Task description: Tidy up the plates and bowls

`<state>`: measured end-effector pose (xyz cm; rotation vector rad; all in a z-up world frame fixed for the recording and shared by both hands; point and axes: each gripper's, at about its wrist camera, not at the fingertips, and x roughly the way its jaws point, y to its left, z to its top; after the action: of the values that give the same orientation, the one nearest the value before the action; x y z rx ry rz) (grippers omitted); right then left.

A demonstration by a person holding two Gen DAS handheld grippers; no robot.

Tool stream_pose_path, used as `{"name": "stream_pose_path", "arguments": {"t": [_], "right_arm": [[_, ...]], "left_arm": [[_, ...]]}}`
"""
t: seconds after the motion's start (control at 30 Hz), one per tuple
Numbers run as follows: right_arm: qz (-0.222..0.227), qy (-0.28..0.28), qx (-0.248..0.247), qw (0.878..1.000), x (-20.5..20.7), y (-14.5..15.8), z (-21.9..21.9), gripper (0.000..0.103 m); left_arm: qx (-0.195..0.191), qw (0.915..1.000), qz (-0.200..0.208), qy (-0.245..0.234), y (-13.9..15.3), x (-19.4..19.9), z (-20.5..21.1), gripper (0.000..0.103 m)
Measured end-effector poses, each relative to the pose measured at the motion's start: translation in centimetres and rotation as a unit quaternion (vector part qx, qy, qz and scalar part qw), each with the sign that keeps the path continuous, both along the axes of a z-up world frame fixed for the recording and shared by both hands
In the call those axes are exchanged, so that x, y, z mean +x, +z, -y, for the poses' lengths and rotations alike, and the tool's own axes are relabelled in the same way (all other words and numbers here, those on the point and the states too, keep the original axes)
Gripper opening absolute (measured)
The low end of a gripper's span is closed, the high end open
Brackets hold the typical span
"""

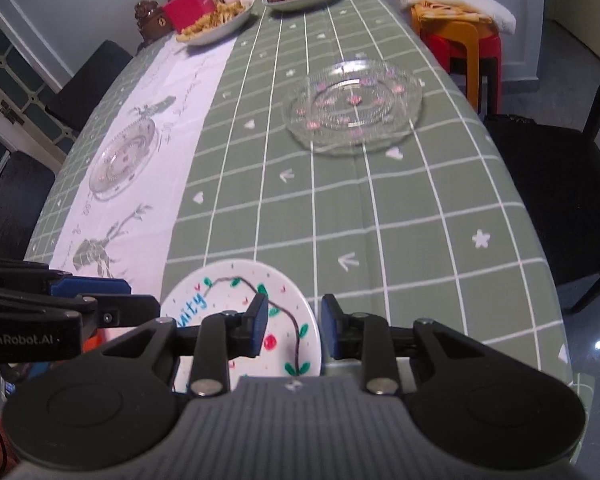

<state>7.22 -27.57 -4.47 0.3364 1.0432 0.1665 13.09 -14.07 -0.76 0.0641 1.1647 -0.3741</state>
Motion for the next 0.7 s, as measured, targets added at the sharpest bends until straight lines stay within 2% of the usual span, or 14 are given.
{"name": "stream_pose_path", "arguments": {"t": [0.23,0.33,0.47,0.7], "right_arm": [[0.021,-0.063,0.033,0.997,2.0,1.2,2.6,0.032],[0.012,-0.098,0.070,0.993,3.5,0.8,4.1,0.033],[-0.019,-0.145,0.134,0.980,5.1,-0.6,5.8,0.033],[-0.020,-0.190,0.146,0.971,6.9,-1.3,7.5,0.032]], "left_arm": [[-0.047,0.9974,0.048,0.027,1.4,3.7,0.3,0.045],[-0.066,0.9953,0.058,0.042,1.4,5.1,0.4,0.045],[-0.085,0.9928,0.061,0.058,1.0,6.8,0.4,0.045],[-0.114,0.9873,0.062,0.092,-0.1,9.2,0.2,0.047]]}}
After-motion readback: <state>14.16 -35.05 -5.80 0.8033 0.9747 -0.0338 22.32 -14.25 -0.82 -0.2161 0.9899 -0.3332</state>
